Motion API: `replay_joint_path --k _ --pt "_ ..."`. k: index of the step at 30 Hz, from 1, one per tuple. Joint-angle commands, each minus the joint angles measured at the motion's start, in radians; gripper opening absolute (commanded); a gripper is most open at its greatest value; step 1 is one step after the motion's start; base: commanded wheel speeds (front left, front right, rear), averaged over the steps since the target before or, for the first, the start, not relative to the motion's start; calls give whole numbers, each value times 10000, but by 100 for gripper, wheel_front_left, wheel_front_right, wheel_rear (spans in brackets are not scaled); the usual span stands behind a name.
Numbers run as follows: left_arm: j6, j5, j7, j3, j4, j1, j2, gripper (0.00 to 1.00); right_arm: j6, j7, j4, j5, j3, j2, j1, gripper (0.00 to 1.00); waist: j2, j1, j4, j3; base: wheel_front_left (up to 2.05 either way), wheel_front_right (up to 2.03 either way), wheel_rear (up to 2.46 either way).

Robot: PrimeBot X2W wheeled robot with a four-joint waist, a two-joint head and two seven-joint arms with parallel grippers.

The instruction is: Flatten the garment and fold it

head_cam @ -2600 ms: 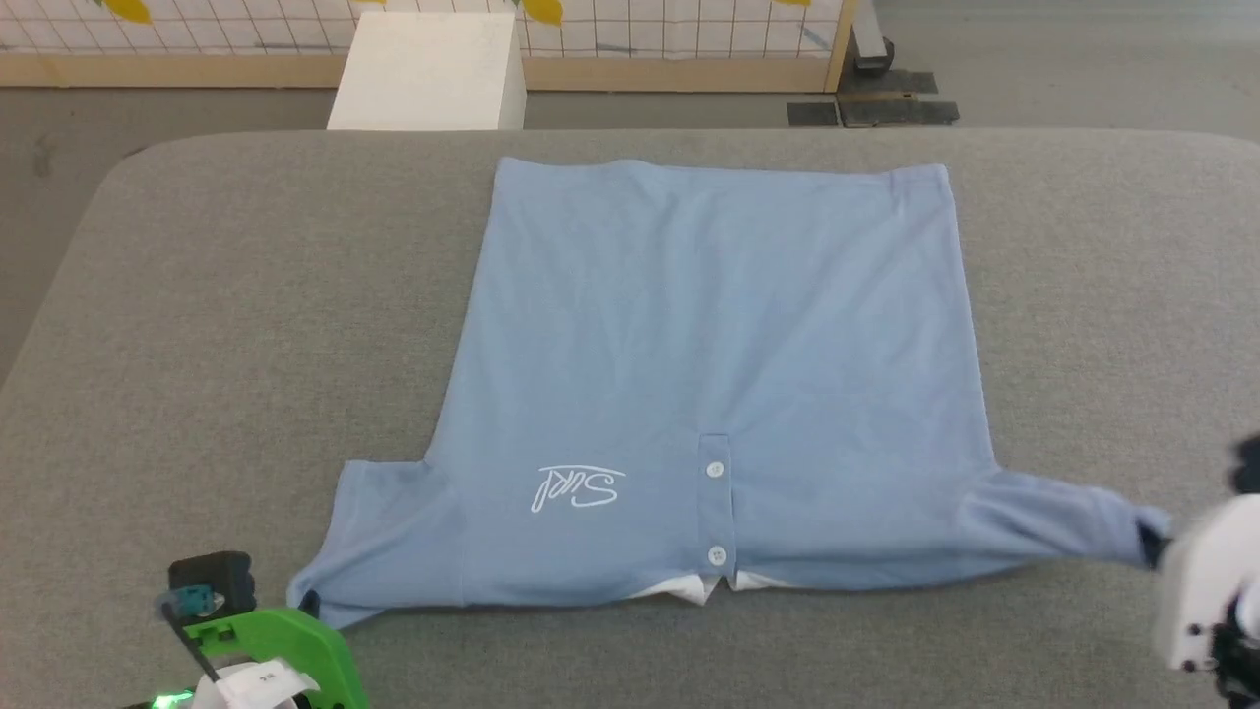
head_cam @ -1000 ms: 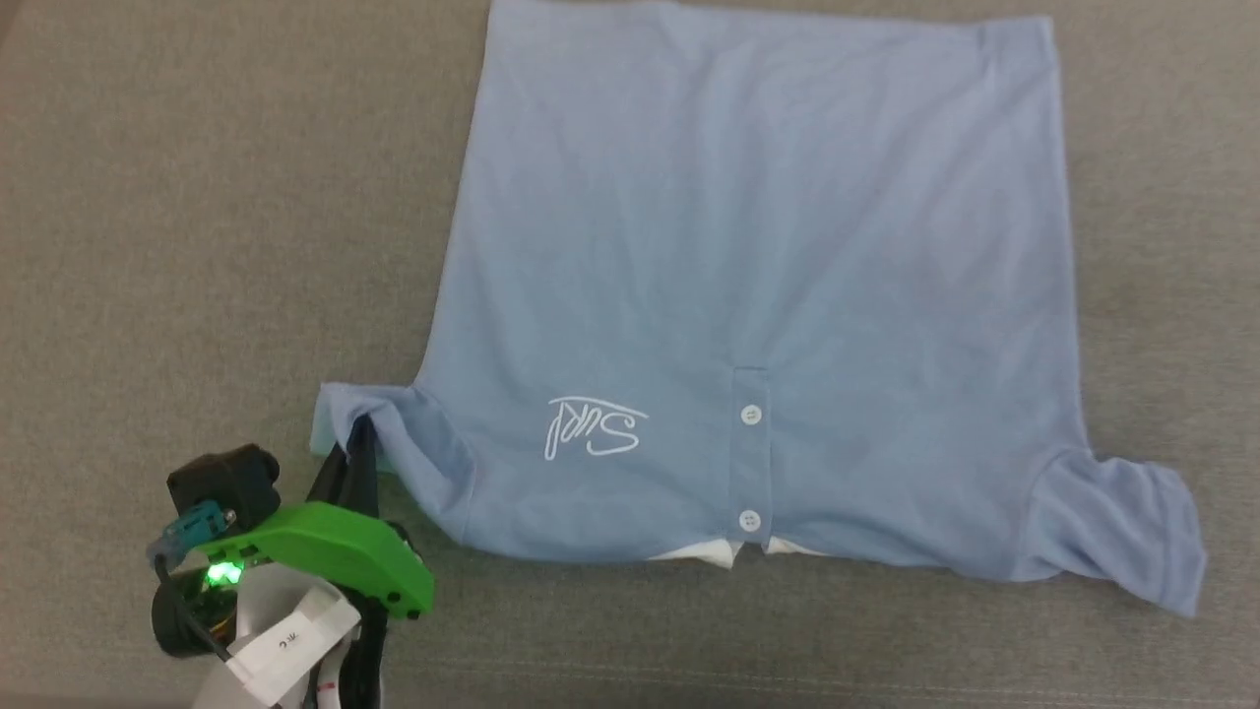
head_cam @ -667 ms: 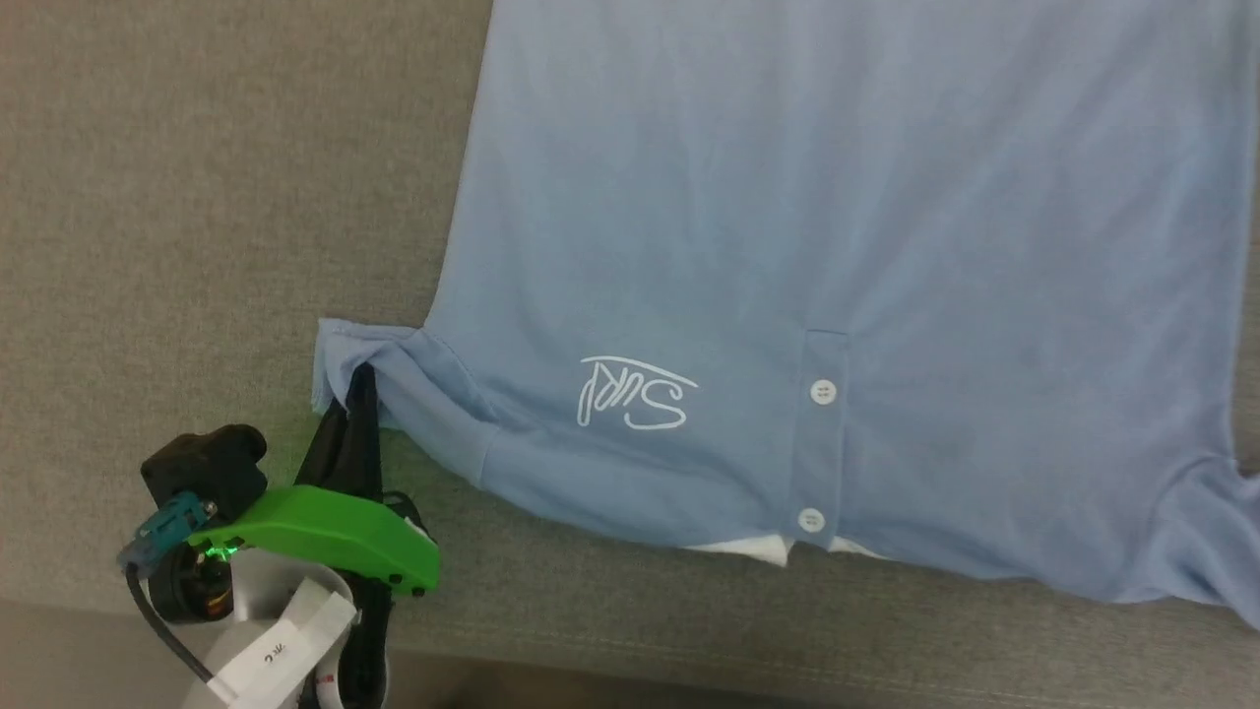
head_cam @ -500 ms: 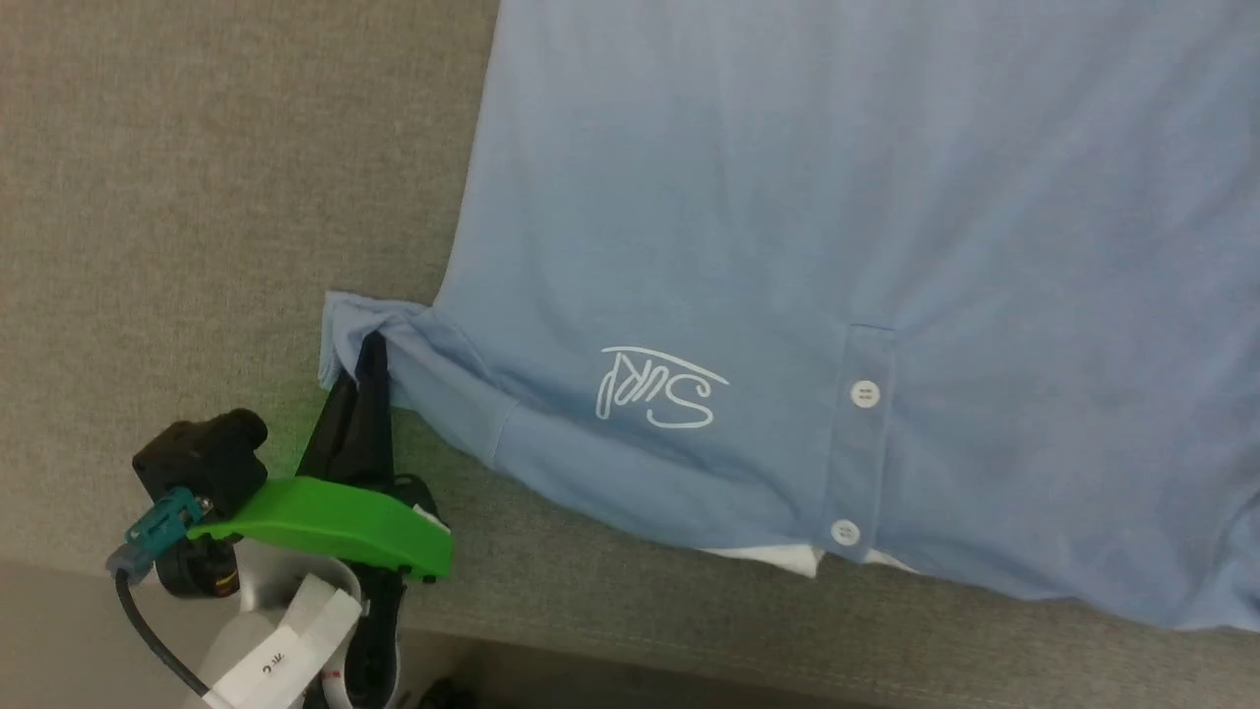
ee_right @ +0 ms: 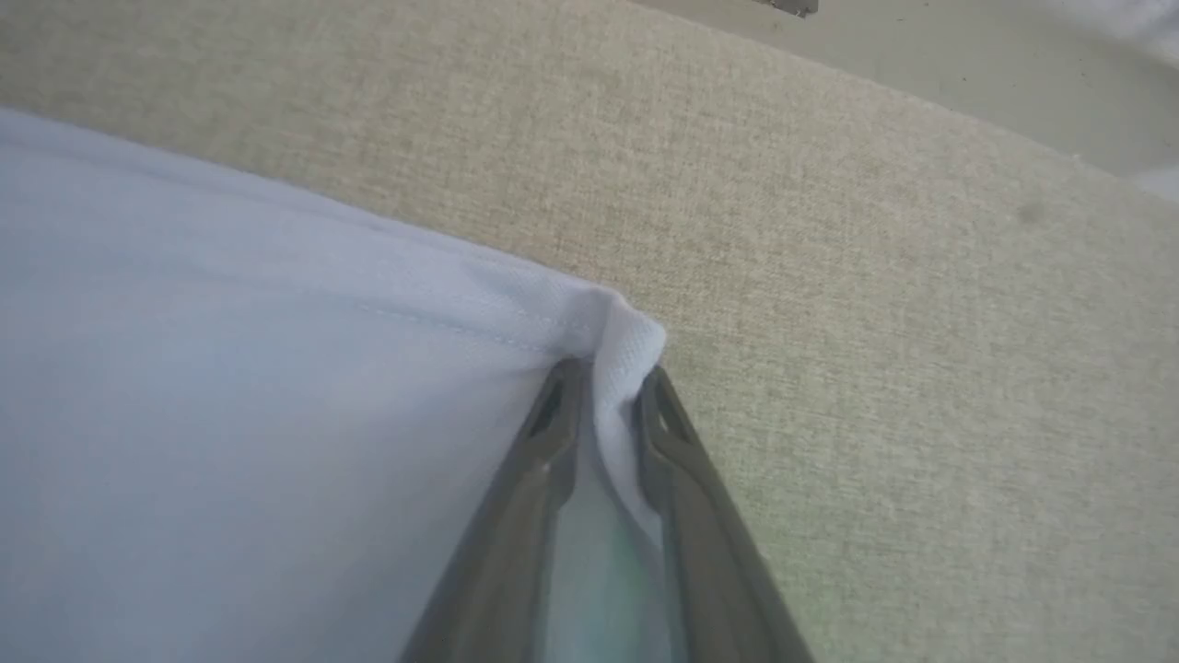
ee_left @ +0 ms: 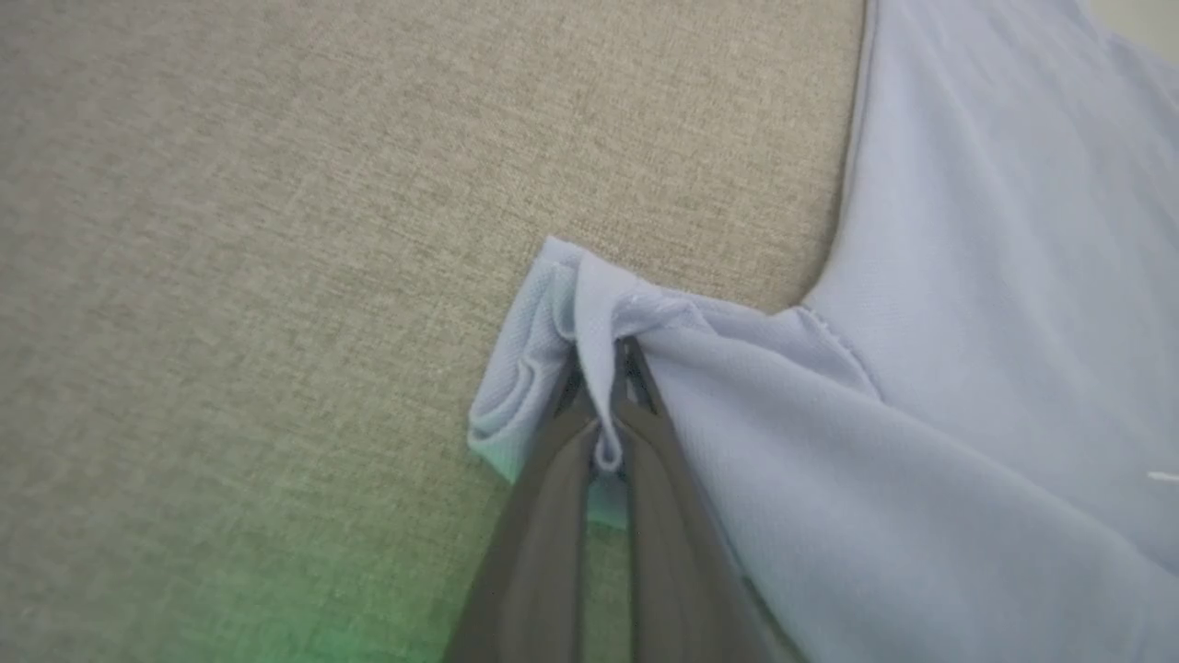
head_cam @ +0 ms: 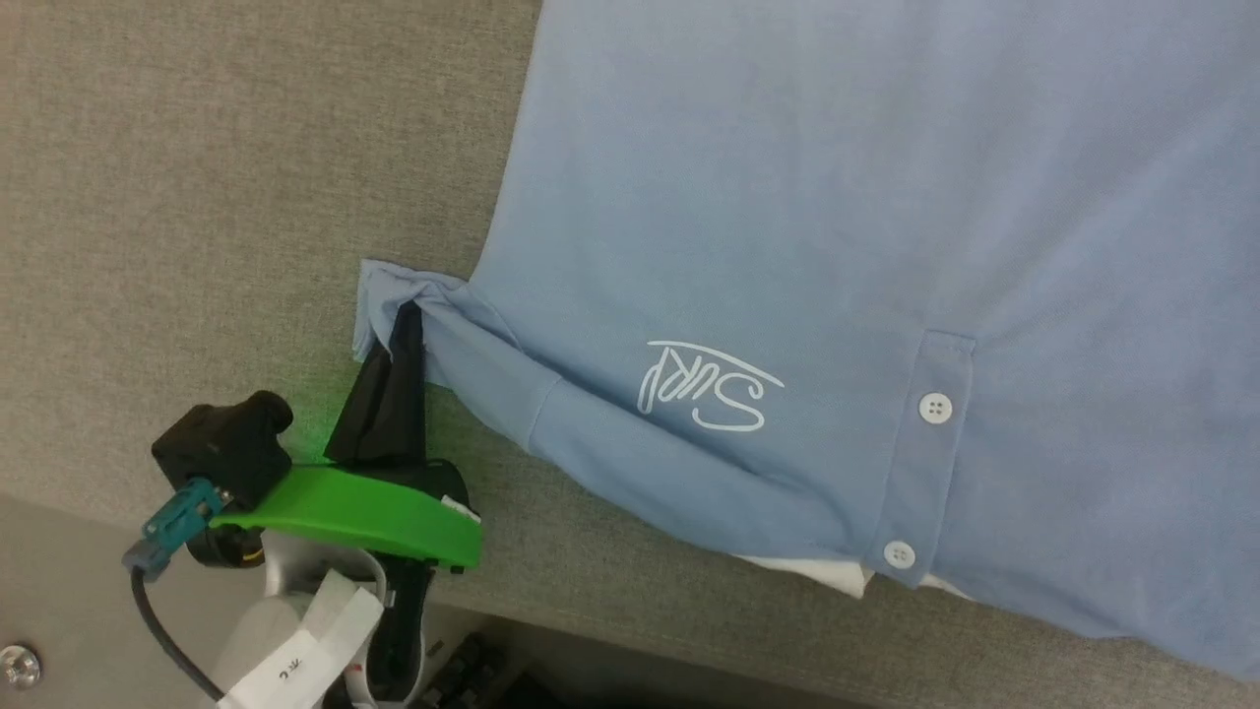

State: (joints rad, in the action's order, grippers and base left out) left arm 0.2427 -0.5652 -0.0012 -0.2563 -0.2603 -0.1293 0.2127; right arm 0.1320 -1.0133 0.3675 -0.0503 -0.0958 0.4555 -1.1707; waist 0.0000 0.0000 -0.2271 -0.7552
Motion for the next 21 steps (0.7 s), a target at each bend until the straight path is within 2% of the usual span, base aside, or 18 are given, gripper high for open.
replay_joint_path --k 1,8,11,17,21 --pt "167 -130 378 106 872 93 102 0 -13 -115 203 3 -19 -63 480 0 0 0 175 378 0 0 0" --pt "33 -56 546 75 1464 -369 337 0 -13 1081 -417 -339 -656 -193 713 0 0 0 726 1798 0 0 0" --pt "48 -48 680 111 1730 -425 473 0 -13 1357 -747 -759 -579 46 1305 0 0 0 1110 2502 0 0 0" --pt "103 -16 957 111 2132 -317 728 0 -13 1600 -1671 -2013 -745 404 3772 0 0 0 2027 3894 0 0 0" --pt "208 -42 1097 125 2254 -68 819 0 -13 1542 -2386 -2697 -895 206 5984 0 0 0 2551 4586 0 0 0"
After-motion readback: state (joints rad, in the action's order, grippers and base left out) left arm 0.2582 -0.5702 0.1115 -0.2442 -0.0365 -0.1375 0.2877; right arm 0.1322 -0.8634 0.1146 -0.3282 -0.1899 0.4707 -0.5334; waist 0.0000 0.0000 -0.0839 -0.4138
